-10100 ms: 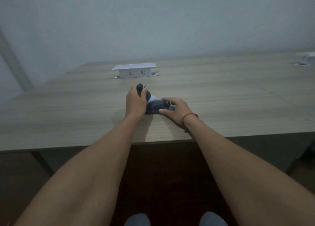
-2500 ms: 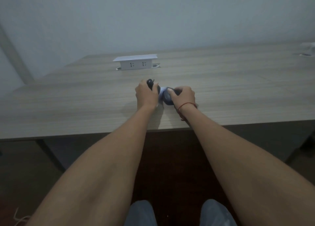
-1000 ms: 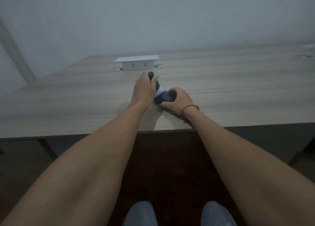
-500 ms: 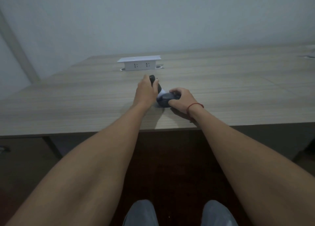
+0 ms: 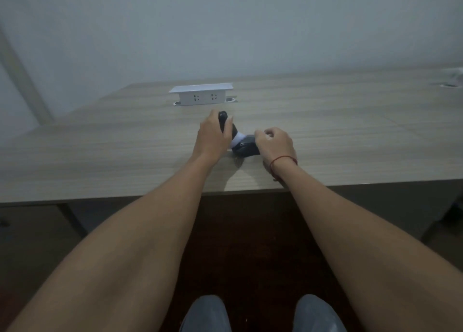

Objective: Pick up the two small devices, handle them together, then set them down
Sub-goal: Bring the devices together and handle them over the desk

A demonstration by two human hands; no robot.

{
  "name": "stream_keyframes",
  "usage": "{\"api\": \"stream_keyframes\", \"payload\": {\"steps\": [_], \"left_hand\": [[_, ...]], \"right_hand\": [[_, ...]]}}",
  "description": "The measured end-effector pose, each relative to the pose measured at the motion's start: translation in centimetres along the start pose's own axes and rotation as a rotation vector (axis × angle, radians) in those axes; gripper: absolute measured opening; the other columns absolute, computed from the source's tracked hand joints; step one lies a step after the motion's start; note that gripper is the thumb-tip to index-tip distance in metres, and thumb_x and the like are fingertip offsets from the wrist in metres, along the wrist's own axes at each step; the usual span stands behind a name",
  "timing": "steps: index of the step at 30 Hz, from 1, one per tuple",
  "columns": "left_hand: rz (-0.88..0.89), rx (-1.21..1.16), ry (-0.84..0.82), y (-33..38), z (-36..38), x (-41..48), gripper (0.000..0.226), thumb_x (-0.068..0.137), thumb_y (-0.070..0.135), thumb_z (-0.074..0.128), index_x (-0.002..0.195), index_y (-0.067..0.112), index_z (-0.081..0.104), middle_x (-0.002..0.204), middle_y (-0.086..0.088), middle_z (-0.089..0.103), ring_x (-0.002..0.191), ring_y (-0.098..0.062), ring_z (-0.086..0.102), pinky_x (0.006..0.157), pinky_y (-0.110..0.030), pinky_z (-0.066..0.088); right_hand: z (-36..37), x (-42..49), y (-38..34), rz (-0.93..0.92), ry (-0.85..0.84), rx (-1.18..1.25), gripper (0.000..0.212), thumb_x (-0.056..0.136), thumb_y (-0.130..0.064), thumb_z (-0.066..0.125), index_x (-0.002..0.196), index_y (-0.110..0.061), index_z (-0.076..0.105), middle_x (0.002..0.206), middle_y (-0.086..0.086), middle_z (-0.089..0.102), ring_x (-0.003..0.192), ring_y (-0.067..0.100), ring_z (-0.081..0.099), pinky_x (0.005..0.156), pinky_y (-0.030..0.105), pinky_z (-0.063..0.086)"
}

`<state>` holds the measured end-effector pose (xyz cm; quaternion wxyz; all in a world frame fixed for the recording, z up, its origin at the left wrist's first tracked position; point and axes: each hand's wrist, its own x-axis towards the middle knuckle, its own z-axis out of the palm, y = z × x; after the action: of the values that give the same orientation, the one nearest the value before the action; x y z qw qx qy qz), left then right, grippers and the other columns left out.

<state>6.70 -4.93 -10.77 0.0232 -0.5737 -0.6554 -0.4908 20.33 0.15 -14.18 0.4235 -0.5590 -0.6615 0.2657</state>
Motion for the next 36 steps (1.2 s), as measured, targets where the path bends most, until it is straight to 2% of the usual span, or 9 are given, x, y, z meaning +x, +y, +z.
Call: {"api": "stream_keyframes", "payload": {"steps": [3, 5, 9, 15, 19, 22, 26, 30, 36], "left_hand": [[-0.030, 0.118, -0.053, -0.6, -0.1, 0.4, 0.028, 0.097, 0.028, 0.048, 0.103, 0.002, 0.053, 0.093, -0.012, 0.057, 0.081, -0.025, 0.055, 0.069, -0.033, 0.043], [-0.033, 0.197, -0.094, -1.2, -0.3, 0.8, 0.029, 0.097, 0.029, 0.048, 0.102, 0.001, 0.053, 0.096, -0.016, 0.059, 0.082, -0.030, 0.056, 0.071, -0.036, 0.047], [-0.059, 0.113, -0.060, -1.8, -0.8, 1.0, 0.031, 0.097, 0.029, 0.049, 0.104, -0.001, 0.055, 0.101, -0.018, 0.061, 0.083, -0.025, 0.052, 0.072, -0.031, 0.041], [-0.059, -0.047, 0.008, 0.2, -0.4, 1.1, 0.028, 0.097, 0.028, 0.049, 0.100, 0.002, 0.059, 0.091, -0.005, 0.053, 0.083, -0.019, 0.048, 0.073, -0.025, 0.035], [-0.077, 0.046, -0.070, -0.5, 0.0, 1.1, 0.027, 0.097, 0.028, 0.049, 0.105, 0.003, 0.055, 0.099, -0.013, 0.058, 0.088, -0.026, 0.054, 0.078, -0.033, 0.045], [-0.106, 0.181, -0.160, -1.6, 0.0, 0.9, 0.027, 0.096, 0.028, 0.050, 0.109, 0.006, 0.055, 0.110, -0.018, 0.061, 0.098, -0.033, 0.059, 0.087, -0.042, 0.051], [-0.068, 0.079, -0.096, -1.4, -0.2, 0.8, 0.026, 0.097, 0.028, 0.049, 0.105, 0.004, 0.055, 0.106, -0.017, 0.061, 0.093, -0.027, 0.057, 0.083, -0.037, 0.049], [-0.095, -0.051, 0.029, -0.1, -0.6, 0.9, 0.030, 0.097, 0.028, 0.050, 0.103, 0.000, 0.058, 0.097, -0.011, 0.058, 0.086, -0.021, 0.051, 0.075, -0.029, 0.040], [-0.027, 0.056, -0.070, 0.7, 0.4, 1.2, 0.028, 0.096, 0.027, 0.051, 0.102, 0.001, 0.057, 0.100, -0.016, 0.061, 0.087, -0.026, 0.053, 0.073, -0.030, 0.039]], "right_hand": [[0.5, -0.4, 0.1, -0.104, -0.076, -0.191, 0.076, 0.061, -0.084, 0.043, 0.105, -0.025, 0.062, 0.108, 0.002, 0.059, 0.100, 0.023, 0.054, 0.086, 0.044, 0.050], [0.5, -0.4, 0.0, -0.118, -0.120, -0.282, 0.088, 0.052, -0.090, 0.044, 0.111, -0.026, 0.058, 0.113, 0.004, 0.051, 0.105, 0.023, 0.049, 0.089, 0.044, 0.048], [0.4, -0.1, 0.1, -0.131, -0.154, -0.322, 0.089, 0.056, -0.084, 0.056, 0.123, -0.026, 0.053, 0.119, 0.007, 0.045, 0.112, 0.025, 0.044, 0.094, 0.043, 0.045], [0.5, -0.3, 0.0, -0.143, -0.206, -0.130, 0.083, 0.047, -0.072, 0.064, 0.116, -0.026, 0.057, 0.114, 0.002, 0.059, 0.102, 0.022, 0.056, 0.088, 0.044, 0.051], [0.2, -0.4, 0.1, -0.147, -0.246, -0.076, 0.084, 0.046, -0.069, 0.063, 0.119, -0.027, 0.056, 0.118, 0.000, 0.061, 0.106, 0.021, 0.057, 0.092, 0.045, 0.049], [0.4, -0.3, 0.2, -0.129, -0.231, -0.092, 0.091, 0.047, -0.082, 0.064, 0.119, -0.028, 0.053, 0.121, -0.001, 0.057, 0.109, 0.021, 0.054, 0.092, 0.044, 0.049], [0.7, 0.1, 0.1, -0.141, -0.175, -0.173, 0.085, 0.054, -0.079, 0.064, 0.119, -0.027, 0.053, 0.121, 0.005, 0.050, 0.111, 0.025, 0.049, 0.093, 0.044, 0.048], [0.5, 0.3, 0.2, -0.089, -0.249, -0.109, 0.104, 0.054, -0.068, 0.068, 0.141, -0.021, 0.037, 0.136, 0.007, 0.047, 0.121, 0.027, 0.047, 0.098, 0.047, 0.045], [0.2, 0.1, 0.1, -0.057, -0.316, -0.022, 0.114, 0.057, -0.062, 0.070, 0.150, -0.019, 0.019, 0.146, 0.009, 0.041, 0.129, 0.031, 0.045, 0.102, 0.050, 0.043]]}}
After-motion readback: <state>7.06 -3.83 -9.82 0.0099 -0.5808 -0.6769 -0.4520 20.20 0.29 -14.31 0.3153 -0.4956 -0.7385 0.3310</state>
